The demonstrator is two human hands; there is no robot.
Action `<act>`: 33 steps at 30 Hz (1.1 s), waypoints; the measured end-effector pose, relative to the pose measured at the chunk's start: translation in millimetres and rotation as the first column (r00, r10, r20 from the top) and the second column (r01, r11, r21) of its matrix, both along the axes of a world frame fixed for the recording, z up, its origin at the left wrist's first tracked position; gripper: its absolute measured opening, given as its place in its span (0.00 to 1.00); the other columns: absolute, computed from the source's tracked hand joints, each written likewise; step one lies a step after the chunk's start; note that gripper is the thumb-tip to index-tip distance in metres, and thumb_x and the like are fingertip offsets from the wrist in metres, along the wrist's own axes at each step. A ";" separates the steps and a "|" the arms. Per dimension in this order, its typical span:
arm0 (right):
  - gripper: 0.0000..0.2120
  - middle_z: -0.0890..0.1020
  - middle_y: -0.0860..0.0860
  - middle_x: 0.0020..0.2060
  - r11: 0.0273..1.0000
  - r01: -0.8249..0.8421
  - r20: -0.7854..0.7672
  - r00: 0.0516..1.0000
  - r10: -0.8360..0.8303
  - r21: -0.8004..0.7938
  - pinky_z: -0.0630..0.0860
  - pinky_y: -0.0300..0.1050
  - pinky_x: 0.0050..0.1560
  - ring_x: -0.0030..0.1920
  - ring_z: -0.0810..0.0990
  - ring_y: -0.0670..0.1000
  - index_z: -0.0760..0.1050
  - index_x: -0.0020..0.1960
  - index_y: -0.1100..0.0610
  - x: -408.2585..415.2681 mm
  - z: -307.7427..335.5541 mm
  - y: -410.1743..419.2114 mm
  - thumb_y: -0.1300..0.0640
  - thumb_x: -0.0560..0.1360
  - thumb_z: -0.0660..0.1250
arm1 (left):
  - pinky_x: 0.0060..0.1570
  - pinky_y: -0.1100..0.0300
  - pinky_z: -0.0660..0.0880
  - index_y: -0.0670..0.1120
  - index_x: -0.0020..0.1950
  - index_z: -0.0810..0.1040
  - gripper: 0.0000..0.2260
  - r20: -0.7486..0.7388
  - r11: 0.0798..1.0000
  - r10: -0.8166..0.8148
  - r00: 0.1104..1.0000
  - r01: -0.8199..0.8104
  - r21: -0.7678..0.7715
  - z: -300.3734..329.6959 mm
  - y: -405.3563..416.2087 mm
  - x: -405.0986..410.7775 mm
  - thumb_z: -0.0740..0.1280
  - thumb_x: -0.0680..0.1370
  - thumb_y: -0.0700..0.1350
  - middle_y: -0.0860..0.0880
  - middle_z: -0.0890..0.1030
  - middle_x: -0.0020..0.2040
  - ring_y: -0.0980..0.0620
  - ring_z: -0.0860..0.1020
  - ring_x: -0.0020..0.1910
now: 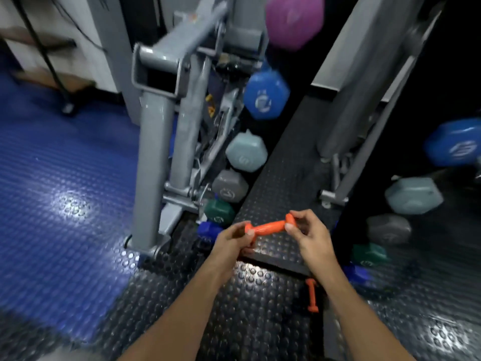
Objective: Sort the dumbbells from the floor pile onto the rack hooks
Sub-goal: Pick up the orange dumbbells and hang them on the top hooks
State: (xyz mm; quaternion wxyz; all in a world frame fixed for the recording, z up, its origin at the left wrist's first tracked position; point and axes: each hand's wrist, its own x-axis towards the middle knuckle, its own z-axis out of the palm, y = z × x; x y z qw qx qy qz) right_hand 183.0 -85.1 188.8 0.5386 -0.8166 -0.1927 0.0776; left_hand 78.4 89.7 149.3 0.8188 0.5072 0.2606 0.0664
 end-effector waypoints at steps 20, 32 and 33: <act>0.03 0.88 0.52 0.46 0.923 -0.094 0.285 0.959 -0.017 0.373 0.81 0.45 0.52 0.47 0.86 0.50 0.80 0.49 0.59 -0.2 353.0 8.9 0.63 0.81 0.69 | 0.58 0.49 0.79 0.41 0.58 0.75 0.22 0.543 0.937 -0.296 0.786 0.129 0.324 379.9 1.7 -29.4 0.80 0.69 0.41 0.32 0.82 0.58 0.36 0.82 0.58; 0.20 0.81 0.50 0.64 0.941 0.066 0.305 0.937 -0.172 0.331 0.75 0.49 0.67 0.65 0.79 0.52 0.76 0.71 0.53 20.9 492.3 30.8 0.46 0.82 0.67 | 0.57 0.48 0.81 0.44 0.55 0.79 0.13 0.698 0.780 -0.046 0.715 -0.410 0.472 545.7 -14.5 -28.9 0.76 0.73 0.44 0.47 0.86 0.47 0.50 0.85 0.49; 0.26 0.78 0.48 0.67 0.957 0.035 0.291 0.949 -0.122 0.288 0.73 0.51 0.71 0.68 0.77 0.51 0.71 0.76 0.53 22.7 496.5 32.3 0.45 0.81 0.67 | 0.55 0.52 0.82 0.45 0.54 0.79 0.11 0.711 0.743 -0.033 0.703 -0.459 0.488 556.3 -12.7 -21.8 0.75 0.75 0.43 0.49 0.85 0.46 0.54 0.85 0.47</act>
